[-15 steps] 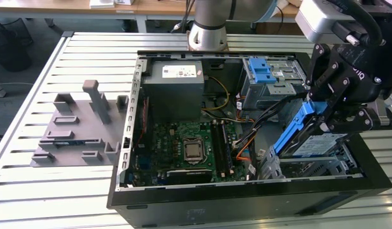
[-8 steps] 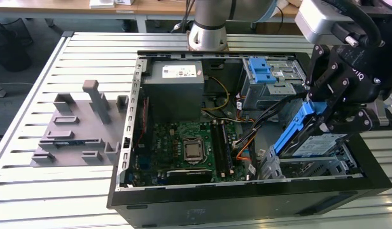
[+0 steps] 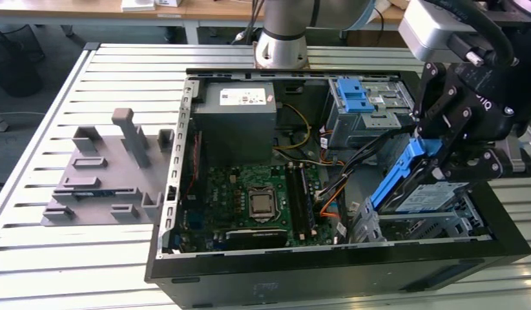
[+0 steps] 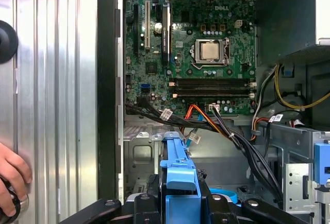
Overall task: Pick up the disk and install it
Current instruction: 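Insert the disk into the insertion slot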
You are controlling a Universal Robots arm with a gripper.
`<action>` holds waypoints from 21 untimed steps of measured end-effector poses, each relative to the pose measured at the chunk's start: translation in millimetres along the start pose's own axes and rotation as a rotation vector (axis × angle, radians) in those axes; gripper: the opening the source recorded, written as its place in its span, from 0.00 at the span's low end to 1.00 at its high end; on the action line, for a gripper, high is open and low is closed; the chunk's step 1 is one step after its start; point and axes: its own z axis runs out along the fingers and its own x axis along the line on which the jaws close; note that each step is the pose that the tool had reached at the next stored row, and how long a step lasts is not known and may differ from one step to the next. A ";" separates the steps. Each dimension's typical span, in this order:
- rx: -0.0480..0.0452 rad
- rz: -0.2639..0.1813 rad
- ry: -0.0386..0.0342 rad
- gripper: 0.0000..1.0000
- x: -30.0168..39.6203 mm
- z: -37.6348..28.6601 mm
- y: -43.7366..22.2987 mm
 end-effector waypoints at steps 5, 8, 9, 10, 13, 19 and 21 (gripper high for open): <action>0.0000 0.000 0.0000 0.36 0.0 1.1 0.0; 0.0000 0.000 0.0000 0.36 0.0 1.7 0.0; 0.0000 0.000 0.0000 0.36 0.1 1.9 0.0; 0.0000 0.000 0.0000 0.36 0.1 2.1 0.0; 0.0000 0.000 0.0000 0.36 0.1 2.8 0.0; 0.0000 0.000 0.0000 0.36 0.1 4.2 -0.1; 0.0000 0.000 0.0000 0.36 0.1 4.8 -0.1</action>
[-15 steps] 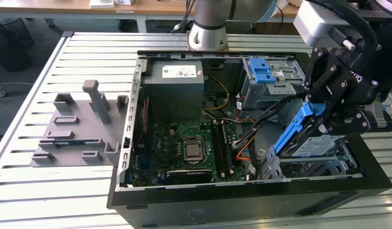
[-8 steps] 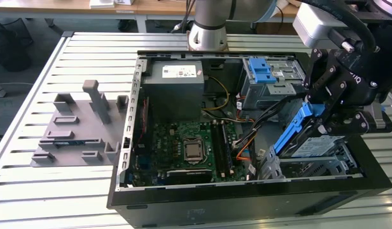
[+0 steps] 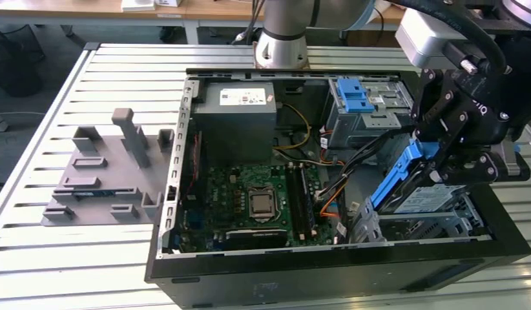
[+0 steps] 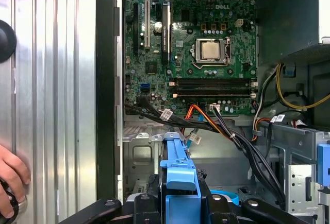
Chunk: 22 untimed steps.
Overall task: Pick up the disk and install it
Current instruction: 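Insert the disk into the insertion slot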
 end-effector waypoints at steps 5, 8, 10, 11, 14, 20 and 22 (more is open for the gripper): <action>0.0000 0.000 0.0000 0.36 0.0 1.2 0.0; 0.0000 0.000 0.0000 0.36 0.1 1.9 0.0; 0.0000 0.000 0.0000 0.36 0.1 2.4 0.0; 0.0000 0.000 -0.0001 0.36 0.1 2.7 0.0; 0.0000 0.000 0.0000 0.36 0.1 4.1 0.0; 0.0000 0.000 0.0000 0.36 0.2 7.1 -0.1; 0.0000 0.000 0.0000 0.36 0.3 7.9 -0.1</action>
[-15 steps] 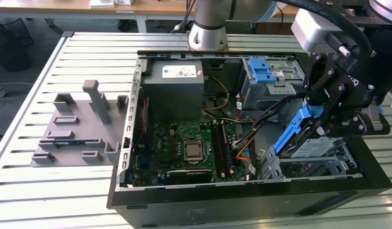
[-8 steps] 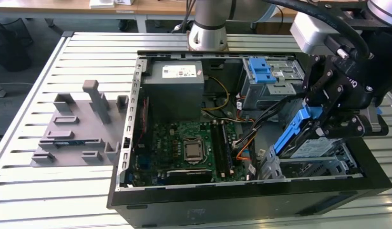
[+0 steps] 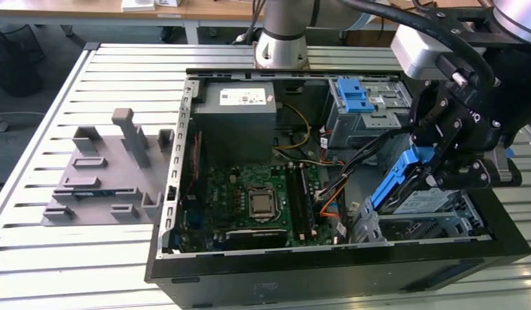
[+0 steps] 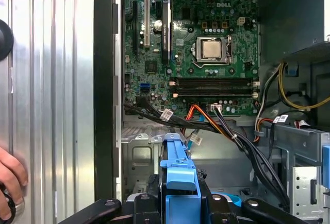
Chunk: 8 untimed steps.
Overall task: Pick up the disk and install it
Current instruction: 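Insert the disk into the insertion slot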
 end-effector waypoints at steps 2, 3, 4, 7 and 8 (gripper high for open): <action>0.0000 0.000 0.0000 0.36 0.0 0.9 0.0; 0.0000 0.000 -0.0001 0.36 0.0 1.4 0.0; 0.0000 0.000 -0.0001 0.36 0.1 1.8 0.0; 0.0000 0.000 0.0001 0.36 0.1 2.6 0.0; 0.0000 0.000 0.0000 0.36 0.1 2.8 0.0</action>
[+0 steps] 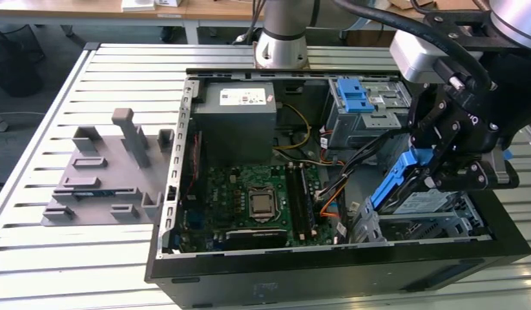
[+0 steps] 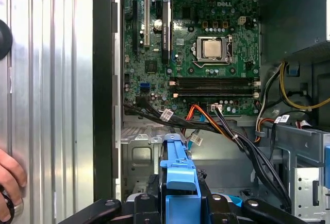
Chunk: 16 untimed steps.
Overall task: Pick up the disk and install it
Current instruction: 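Insert the disk into the insertion slot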
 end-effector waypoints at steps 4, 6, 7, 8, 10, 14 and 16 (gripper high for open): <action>0.0000 0.000 -0.0002 0.36 0.0 0.5 0.0; 0.0000 0.000 -0.0001 0.36 0.0 1.0 0.0; 0.0000 0.000 -0.0001 0.36 0.1 1.5 0.0; 0.0000 0.000 -0.0001 0.36 0.1 2.1 0.0; 0.0000 0.000 -0.0001 0.36 0.1 3.4 -0.1; 0.0000 0.000 0.0000 0.36 0.2 6.9 -0.1; 0.0000 0.000 0.0000 0.36 0.3 9.0 -0.1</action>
